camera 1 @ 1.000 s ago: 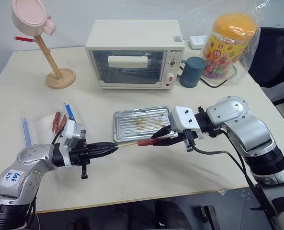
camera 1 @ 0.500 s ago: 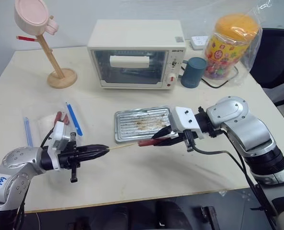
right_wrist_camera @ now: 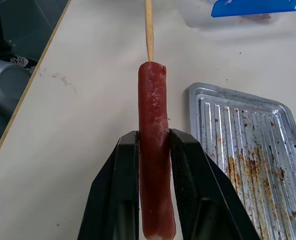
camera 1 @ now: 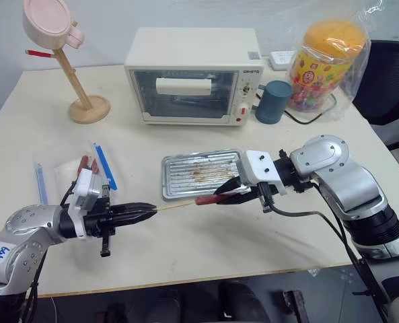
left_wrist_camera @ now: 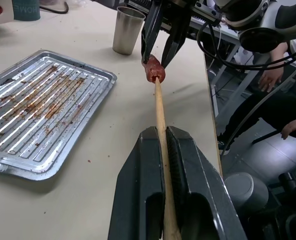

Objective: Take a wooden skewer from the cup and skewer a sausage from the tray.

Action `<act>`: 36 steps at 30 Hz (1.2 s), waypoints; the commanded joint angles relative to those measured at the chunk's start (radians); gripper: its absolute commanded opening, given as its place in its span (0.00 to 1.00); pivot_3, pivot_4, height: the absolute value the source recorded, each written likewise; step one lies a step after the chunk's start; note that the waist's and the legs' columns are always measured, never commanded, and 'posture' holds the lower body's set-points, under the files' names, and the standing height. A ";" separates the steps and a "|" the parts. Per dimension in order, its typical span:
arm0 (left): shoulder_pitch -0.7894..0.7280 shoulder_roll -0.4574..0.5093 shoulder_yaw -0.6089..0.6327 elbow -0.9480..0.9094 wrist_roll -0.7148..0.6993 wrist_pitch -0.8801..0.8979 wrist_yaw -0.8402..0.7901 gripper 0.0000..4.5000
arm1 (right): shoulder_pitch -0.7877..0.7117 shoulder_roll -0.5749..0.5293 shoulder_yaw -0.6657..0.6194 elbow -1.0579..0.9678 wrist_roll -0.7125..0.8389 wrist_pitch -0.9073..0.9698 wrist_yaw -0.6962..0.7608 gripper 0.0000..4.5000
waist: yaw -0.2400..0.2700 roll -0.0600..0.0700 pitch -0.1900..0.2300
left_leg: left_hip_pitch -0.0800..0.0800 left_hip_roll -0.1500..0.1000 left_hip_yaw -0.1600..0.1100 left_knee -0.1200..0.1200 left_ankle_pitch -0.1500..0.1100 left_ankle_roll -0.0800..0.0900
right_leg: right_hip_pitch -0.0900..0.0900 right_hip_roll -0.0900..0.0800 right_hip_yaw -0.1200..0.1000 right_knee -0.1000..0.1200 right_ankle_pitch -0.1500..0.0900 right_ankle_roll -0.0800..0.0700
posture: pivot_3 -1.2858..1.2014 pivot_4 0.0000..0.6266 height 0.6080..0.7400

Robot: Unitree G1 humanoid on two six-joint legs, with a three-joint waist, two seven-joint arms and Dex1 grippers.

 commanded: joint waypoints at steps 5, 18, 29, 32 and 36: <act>-0.020 -0.012 -0.020 -0.008 0.012 -0.021 0.007 0.00 | -0.016 -0.001 0.002 -0.009 0.004 -0.016 0.007 0.20 | 0.000 0.000 0.000 | 0.000 0.000 0.000 0.000 0.000 0.000 | 0.000 0.000 0.000 0.000 0.000 0.000 | 0.52 0.24 1.00; -0.046 -0.030 -0.055 0.015 0.037 -0.043 0.012 0.00 | -0.018 0.001 0.002 -0.018 0.005 -0.010 0.004 0.20 | 0.000 0.000 0.000 | 0.000 0.000 0.000 0.000 0.000 0.000 | 0.000 0.000 0.000 0.000 0.000 0.000 | 0.52 0.24 1.00; -0.060 -0.062 -0.082 0.016 0.048 -0.046 0.021 0.00 | -0.022 0.006 0.002 -0.028 0.012 -0.003 0.003 0.20 | 0.001 0.000 0.000 | 0.000 0.000 0.000 0.000 0.000 0.000 | 0.000 0.000 0.000 0.000 0.000 0.000 | 0.52 0.24 1.00; -0.068 -0.075 -0.092 0.021 0.053 -0.048 0.025 0.00 | -0.025 0.007 0.003 -0.026 0.012 -0.001 0.003 0.20 | 0.001 0.000 0.000 | 0.000 0.000 0.000 0.000 0.000 0.000 | 0.000 0.000 0.000 0.000 0.000 0.000 | 0.52 0.24 1.00; -0.070 -0.085 -0.094 0.023 0.057 -0.050 0.027 0.00 | -0.024 0.005 0.004 -0.022 0.010 -0.001 0.005 0.20 | 0.000 0.000 0.000 | 0.000 0.000 0.000 0.000 0.000 0.000 | 0.000 0.000 0.000 0.000 0.000 0.000 | 0.52 0.24 1.00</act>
